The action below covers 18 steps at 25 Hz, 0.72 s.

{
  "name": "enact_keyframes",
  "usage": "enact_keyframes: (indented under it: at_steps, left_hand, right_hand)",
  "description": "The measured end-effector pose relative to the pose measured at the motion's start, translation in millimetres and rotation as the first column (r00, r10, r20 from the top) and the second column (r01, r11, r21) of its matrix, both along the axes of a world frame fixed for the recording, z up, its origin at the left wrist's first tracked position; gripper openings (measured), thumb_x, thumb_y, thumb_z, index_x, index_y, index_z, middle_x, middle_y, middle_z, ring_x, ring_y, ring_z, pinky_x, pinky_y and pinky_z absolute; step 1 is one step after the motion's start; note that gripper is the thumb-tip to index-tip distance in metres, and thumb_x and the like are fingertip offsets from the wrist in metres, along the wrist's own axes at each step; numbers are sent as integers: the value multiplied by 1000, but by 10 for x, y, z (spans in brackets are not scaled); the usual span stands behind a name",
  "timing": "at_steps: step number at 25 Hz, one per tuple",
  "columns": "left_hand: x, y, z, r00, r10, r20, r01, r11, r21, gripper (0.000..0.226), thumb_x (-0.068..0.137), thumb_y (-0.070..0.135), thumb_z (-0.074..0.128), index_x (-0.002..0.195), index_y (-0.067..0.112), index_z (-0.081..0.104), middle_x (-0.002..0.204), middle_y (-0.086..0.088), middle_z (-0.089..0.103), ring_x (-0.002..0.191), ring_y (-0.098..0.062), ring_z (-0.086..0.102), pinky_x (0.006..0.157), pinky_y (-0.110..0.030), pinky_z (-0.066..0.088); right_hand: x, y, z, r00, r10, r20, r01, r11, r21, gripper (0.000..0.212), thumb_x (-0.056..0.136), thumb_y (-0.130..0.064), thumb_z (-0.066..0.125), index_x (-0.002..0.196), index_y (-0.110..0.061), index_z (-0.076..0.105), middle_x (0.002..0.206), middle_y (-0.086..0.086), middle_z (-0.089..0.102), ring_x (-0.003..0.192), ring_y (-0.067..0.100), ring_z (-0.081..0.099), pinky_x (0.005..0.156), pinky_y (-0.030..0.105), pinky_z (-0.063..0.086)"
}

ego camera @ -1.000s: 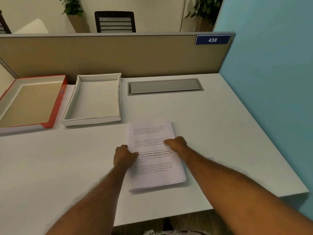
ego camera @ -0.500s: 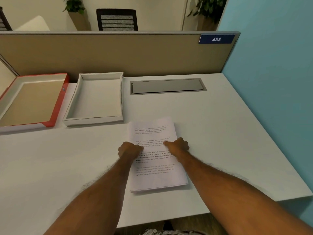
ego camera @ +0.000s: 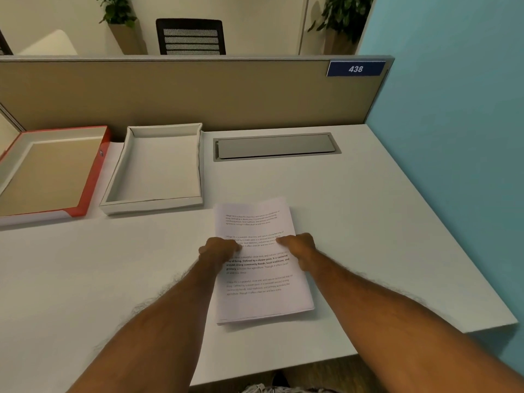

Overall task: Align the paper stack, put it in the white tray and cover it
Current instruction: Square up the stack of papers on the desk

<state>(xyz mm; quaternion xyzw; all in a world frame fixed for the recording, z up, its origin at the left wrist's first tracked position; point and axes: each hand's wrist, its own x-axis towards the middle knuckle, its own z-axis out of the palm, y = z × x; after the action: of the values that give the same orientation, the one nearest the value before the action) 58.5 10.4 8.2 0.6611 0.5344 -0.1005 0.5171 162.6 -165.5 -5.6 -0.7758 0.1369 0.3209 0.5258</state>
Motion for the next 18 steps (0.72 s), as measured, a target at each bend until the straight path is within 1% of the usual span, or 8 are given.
enact_keyframes:
  at_steps: [2, 4, 6, 9, 12, 15, 17, 18]
  left_hand:
    - [33, -46, 25, 1000, 27, 5, -27, 998, 58, 58, 77, 19, 75, 126, 1, 52, 125, -17, 59, 107, -32, 59, 88, -39, 53]
    - [54, -58, 18, 994, 84, 73, -84, 996, -8, 60, 78, 13, 75, 129, -2, 46, 124, -18, 60, 105, -33, 61, 84, -39, 54]
    - [40, -44, -17, 987, 119, 103, -113, 992, -62, 64, 80, 14, 74, 132, -4, 42, 124, -19, 59, 107, -34, 61, 87, -41, 53]
    - [6, -43, -90, 980, 124, 156, -117, 992, -48, 50, 84, 15, 70, 127, -4, 52, 116, -17, 64, 100, -34, 64, 84, -40, 55]
    - [-32, -62, -93, 973, 118, 198, -112, 993, -40, 40, 89, 14, 67, 122, -5, 55, 116, -20, 65, 97, -35, 65, 84, -42, 55]
    - [-69, -38, -19, 962, 54, 268, -61, 998, 18, 42, 91, 15, 65, 126, -6, 52, 117, -21, 66, 93, -33, 66, 75, -39, 56]
    - [-96, -2, 84, 925, -42, 377, -3, 993, 118, 44, 93, 17, 64, 128, -5, 48, 119, -21, 65, 97, -34, 68, 75, -39, 59]
    - [-115, 9, 153, 891, -86, 446, 8, 985, 175, 43, 94, 18, 62, 127, -4, 46, 119, -19, 64, 97, -32, 69, 73, -36, 60]
  right_hand:
    - [15, -35, -5, 1000, -13, -24, 14, 1000, 27, 45, 73, -11, 80, 111, 7, 66, 107, 21, 73, 95, 37, 71, 89, 50, 58]
    - [22, -54, -9, 1000, -13, -22, 14, 999, 51, 41, 74, -9, 80, 109, 8, 68, 105, 21, 73, 93, 37, 72, 87, 50, 58]
    - [26, -63, -12, 1000, -18, -10, 18, 998, 57, 39, 74, -8, 79, 108, 8, 69, 105, 22, 73, 92, 37, 72, 87, 50, 58]
    - [2, -68, -23, 999, 11, 44, -13, 999, 38, 38, 78, -11, 77, 111, 6, 69, 107, 20, 73, 95, 36, 72, 89, 50, 58]
    - [-32, -62, -10, 993, 34, 113, -38, 999, 31, 32, 81, -12, 74, 109, 3, 70, 108, 19, 74, 94, 34, 72, 88, 47, 59]
    - [-72, -62, 54, 982, 32, 184, -41, 998, 42, 36, 84, -15, 72, 114, 1, 63, 112, 16, 72, 97, 32, 71, 89, 47, 58]
    - [-109, -60, 157, 969, -6, 248, -15, 996, 83, 40, 85, -18, 73, 118, -2, 57, 114, 13, 69, 98, 29, 69, 88, 44, 58]
    - [-121, -54, 232, 954, -26, 298, -7, 994, 111, 41, 85, -18, 72, 119, -4, 56, 115, 12, 69, 97, 27, 69, 87, 42, 58]
